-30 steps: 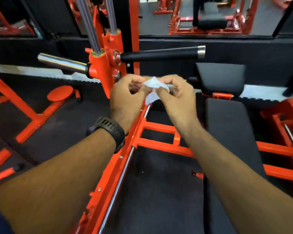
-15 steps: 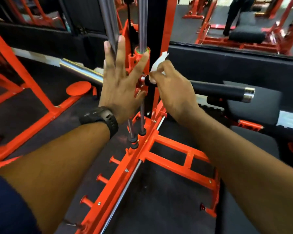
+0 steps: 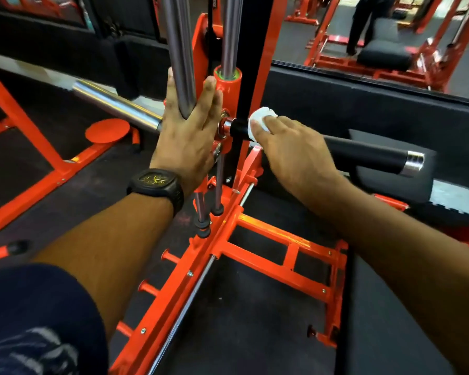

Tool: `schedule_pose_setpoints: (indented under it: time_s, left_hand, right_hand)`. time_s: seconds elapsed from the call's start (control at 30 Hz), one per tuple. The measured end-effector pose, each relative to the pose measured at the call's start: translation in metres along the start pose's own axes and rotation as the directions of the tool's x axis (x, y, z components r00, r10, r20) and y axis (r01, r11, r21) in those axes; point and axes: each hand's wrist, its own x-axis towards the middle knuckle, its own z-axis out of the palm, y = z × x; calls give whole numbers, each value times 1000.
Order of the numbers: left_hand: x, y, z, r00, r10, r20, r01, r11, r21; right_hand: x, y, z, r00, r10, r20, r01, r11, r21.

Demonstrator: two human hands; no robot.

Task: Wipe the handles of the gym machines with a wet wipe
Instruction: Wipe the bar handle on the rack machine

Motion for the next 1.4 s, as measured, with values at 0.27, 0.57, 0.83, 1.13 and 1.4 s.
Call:
schedule_pose_setpoints:
  time_s: [0.27, 0.57, 0.83, 1.13, 1.4]
  left_hand:
    - [-2, -4, -5, 996, 74, -55, -69, 994, 89]
    - [-2, -3, -8, 968, 111, -225, -67, 979, 193]
    - [-4, -4, 1, 996, 60, -70, -53, 994, 98]
    - [-8, 1, -14, 979, 150, -141, -88, 924, 371]
    - [-9, 1, 2, 974, 131, -182, -94, 976, 199]
  right_hand:
    - [-6, -3, 13, 986, -84, -141, 76, 995, -64]
    - [27, -24, -2, 992, 125, 6, -125, 985, 118]
    - [27, -7, -16, 976, 179, 125, -203, 955, 217]
    - [-17, -3, 20, 980, -89, -180, 78, 995, -69]
    - [-29, 10, 23, 973, -150, -177, 124, 981, -147]
